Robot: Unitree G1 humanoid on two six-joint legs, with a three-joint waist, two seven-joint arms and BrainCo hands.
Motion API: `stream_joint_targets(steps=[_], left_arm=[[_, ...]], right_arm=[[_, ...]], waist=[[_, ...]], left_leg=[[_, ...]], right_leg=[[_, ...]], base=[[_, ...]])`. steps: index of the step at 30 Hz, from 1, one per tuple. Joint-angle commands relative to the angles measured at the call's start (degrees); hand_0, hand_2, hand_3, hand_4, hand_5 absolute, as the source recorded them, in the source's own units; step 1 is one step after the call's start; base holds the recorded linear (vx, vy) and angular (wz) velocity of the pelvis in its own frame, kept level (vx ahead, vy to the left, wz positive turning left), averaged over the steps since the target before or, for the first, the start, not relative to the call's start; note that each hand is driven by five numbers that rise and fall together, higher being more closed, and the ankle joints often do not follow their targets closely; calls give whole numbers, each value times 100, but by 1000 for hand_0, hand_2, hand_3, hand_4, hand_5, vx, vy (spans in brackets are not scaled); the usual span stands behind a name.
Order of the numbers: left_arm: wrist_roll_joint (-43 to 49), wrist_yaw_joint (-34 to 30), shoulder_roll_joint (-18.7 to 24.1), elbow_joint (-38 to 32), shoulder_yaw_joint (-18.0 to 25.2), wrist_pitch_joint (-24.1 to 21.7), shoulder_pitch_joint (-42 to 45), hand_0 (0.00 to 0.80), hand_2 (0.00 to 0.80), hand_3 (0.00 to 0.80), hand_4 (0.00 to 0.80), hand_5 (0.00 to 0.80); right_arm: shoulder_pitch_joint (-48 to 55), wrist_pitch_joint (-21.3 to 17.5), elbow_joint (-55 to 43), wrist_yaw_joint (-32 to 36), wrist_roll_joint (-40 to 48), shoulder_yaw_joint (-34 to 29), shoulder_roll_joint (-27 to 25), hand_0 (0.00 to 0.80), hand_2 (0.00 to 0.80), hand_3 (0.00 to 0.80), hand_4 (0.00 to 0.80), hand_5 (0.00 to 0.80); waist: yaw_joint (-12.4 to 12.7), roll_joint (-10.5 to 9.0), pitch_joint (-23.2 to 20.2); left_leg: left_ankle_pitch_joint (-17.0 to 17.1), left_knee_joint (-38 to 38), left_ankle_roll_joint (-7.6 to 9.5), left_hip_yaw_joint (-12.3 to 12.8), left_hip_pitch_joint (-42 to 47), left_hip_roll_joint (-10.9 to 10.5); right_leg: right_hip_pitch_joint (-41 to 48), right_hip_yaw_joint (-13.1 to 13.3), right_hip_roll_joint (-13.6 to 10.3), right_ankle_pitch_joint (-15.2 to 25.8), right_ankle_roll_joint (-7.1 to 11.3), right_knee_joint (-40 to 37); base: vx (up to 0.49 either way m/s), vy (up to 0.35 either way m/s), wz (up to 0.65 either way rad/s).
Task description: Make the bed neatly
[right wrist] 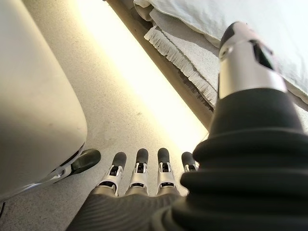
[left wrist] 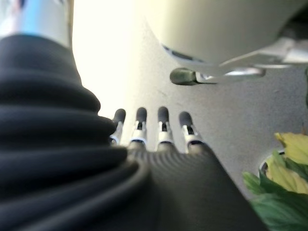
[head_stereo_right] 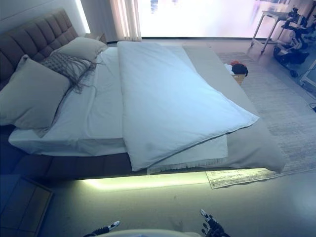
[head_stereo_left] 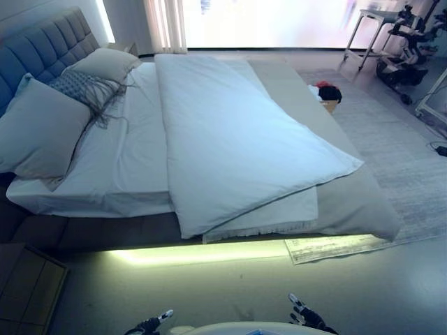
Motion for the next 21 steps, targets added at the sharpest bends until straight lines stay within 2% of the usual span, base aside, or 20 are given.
stream_joint_targets(steps=[1, 7, 17, 21], left_arm=[[-4, 80, -308, 365, -9, 0, -423, 0, 0, 0, 0, 0], [-225, -196, -346, 341, 3, -118, -456, 0, 0, 0, 0, 0], [-234, -49, -331, 379, 60, -102, -471, 0, 0, 0, 0, 0], [-120, -52, -327, 381, 73, -95, -438, 0, 0, 0, 0, 0]], right_arm=[[-536, 11, 260, 10, 0, 92, 75, 0, 0, 0, 0, 0], [-561, 22, 255, -5, 39, 119, 75, 0, 0, 0, 0, 0], [-588, 62, 264, -50, 100, 107, 72, 0, 0, 0, 0, 0], [-562, 143, 264, 162, 297, 105, 87, 0, 0, 0, 0, 0]], waist=[[-19, -26, 50], [-7, -22, 71], [-12, -21, 144], [-15, -26, 160]], left_leg=[[-277, 20, 191, -140, 114, -319], [-262, 20, 181, -140, 88, -319], [-265, 20, 194, -131, 82, -318], [-261, 20, 187, -131, 79, -306]], right_leg=[[-67, -272, -24, 341, 255, 18], [-87, -291, -24, 348, 258, 18], [-104, -271, 0, 351, 244, 18], [-107, -257, 25, 343, 234, 18]], base=[[0, 0, 0], [0, 0, 0], [0, 0, 0], [16, -13, 0]])
